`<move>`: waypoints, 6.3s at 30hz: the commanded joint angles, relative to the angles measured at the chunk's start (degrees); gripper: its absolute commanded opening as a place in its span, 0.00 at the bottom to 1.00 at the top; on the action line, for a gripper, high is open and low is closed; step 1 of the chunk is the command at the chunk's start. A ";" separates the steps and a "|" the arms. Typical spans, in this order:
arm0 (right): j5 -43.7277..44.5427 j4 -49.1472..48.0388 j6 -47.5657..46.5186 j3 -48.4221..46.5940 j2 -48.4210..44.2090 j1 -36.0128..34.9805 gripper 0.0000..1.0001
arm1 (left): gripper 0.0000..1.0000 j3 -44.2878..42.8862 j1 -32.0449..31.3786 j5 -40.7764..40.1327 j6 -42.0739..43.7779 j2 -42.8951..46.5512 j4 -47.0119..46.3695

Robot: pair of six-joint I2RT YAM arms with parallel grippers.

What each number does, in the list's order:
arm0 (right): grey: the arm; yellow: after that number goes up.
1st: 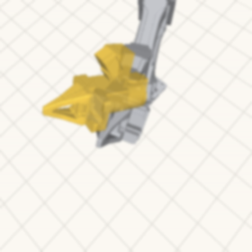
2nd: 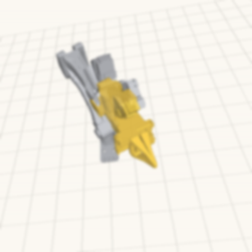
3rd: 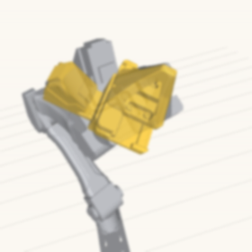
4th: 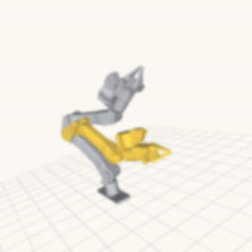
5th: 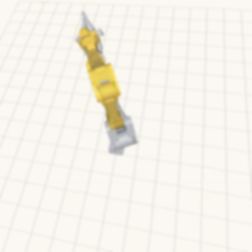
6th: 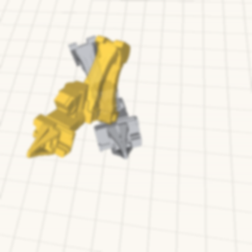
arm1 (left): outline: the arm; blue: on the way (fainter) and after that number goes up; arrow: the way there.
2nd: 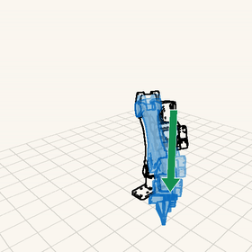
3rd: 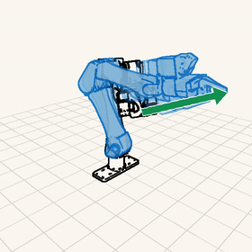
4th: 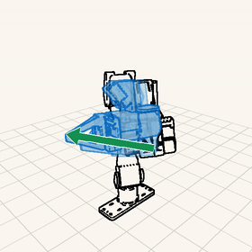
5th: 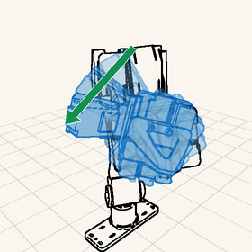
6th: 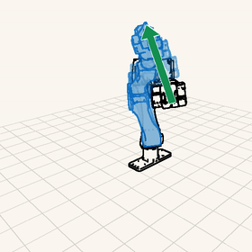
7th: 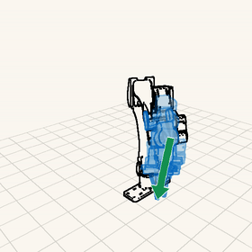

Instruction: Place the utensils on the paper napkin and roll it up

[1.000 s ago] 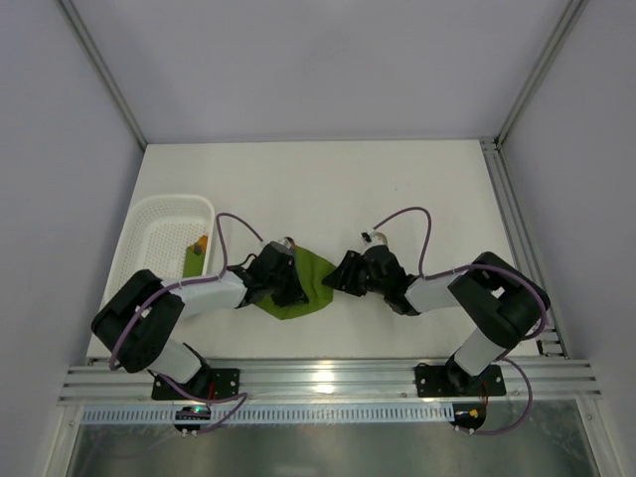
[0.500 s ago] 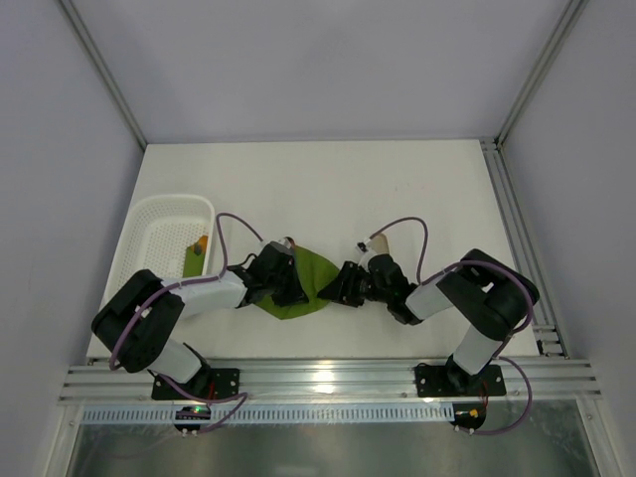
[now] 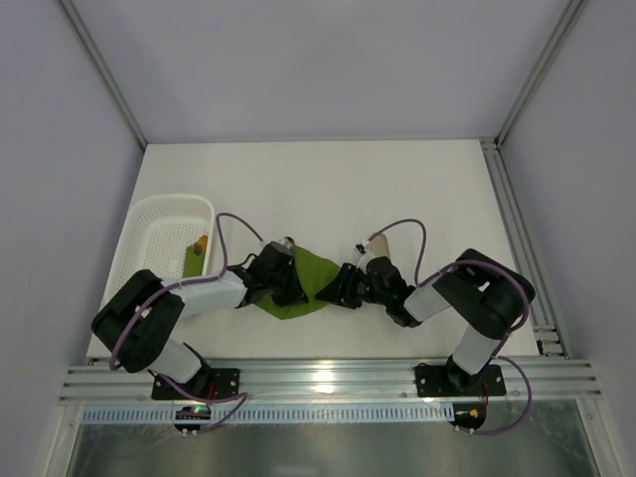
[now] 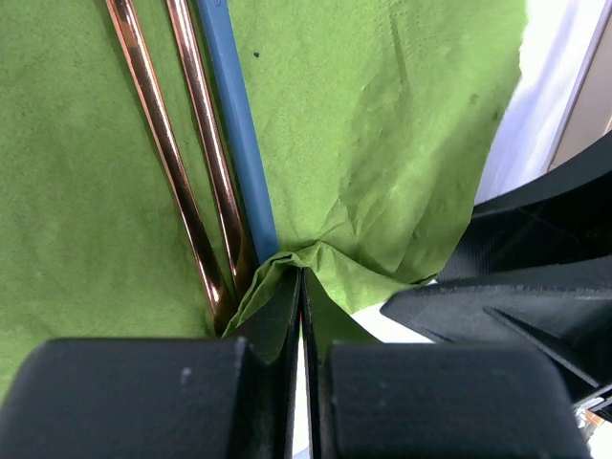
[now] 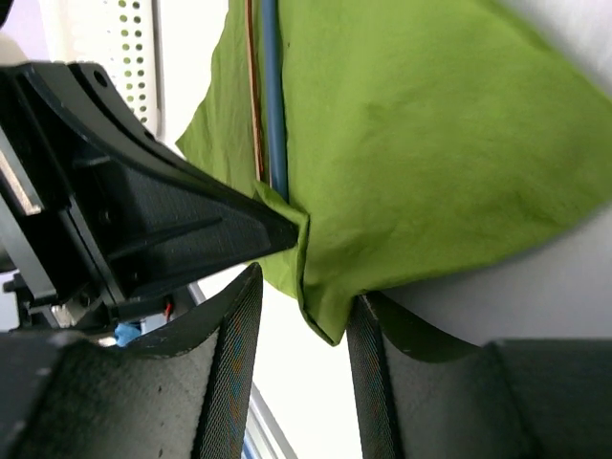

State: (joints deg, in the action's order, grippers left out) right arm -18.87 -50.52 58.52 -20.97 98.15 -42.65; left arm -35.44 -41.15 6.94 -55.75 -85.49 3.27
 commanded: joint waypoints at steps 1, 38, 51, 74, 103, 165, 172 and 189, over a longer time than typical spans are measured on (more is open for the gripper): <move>5.68 5.51 -5.42 -2.49 -1.63 -0.24 0.43 | 0.00 -0.07 -0.08 -2.28 0.29 0.59 1.13; 10.17 25.91 -17.04 -16.03 -7.97 -10.25 0.11 | 0.00 0.72 -0.16 -3.68 -0.24 2.26 1.57; 14.47 32.85 -19.59 -19.28 -6.74 -11.84 0.12 | 0.00 0.90 -0.16 -4.66 0.20 6.83 5.08; 14.57 37.87 -22.22 -25.96 -2.62 -14.03 0.15 | 0.00 6.44 -0.16 -11.51 -1.29 14.83 10.35; 11.32 38.05 -22.93 -31.68 3.72 -15.71 0.38 | 0.00 1.78 -0.16 -27.06 -3.05 25.99 27.57; 5.96 29.17 -20.11 -22.89 -3.76 -15.44 0.51 | 0.00 -2.35 3.79 -19.86 -0.94 11.93 15.10; 2.97 26.09 -18.71 -23.15 -0.95 -15.44 0.46 | 0.00 -2.44 4.14 -20.47 -0.15 11.93 15.36; 4.37 22.49 -17.04 -22.71 5.74 -15.44 0.37 | 0.00 -2.70 4.58 -20.92 0.90 11.14 15.01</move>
State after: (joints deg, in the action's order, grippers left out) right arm -15.77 -25.06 40.99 -43.81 103.26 -58.02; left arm -38.00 -36.84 -12.40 -56.25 -74.41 20.03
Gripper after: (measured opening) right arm 0.372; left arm 0.002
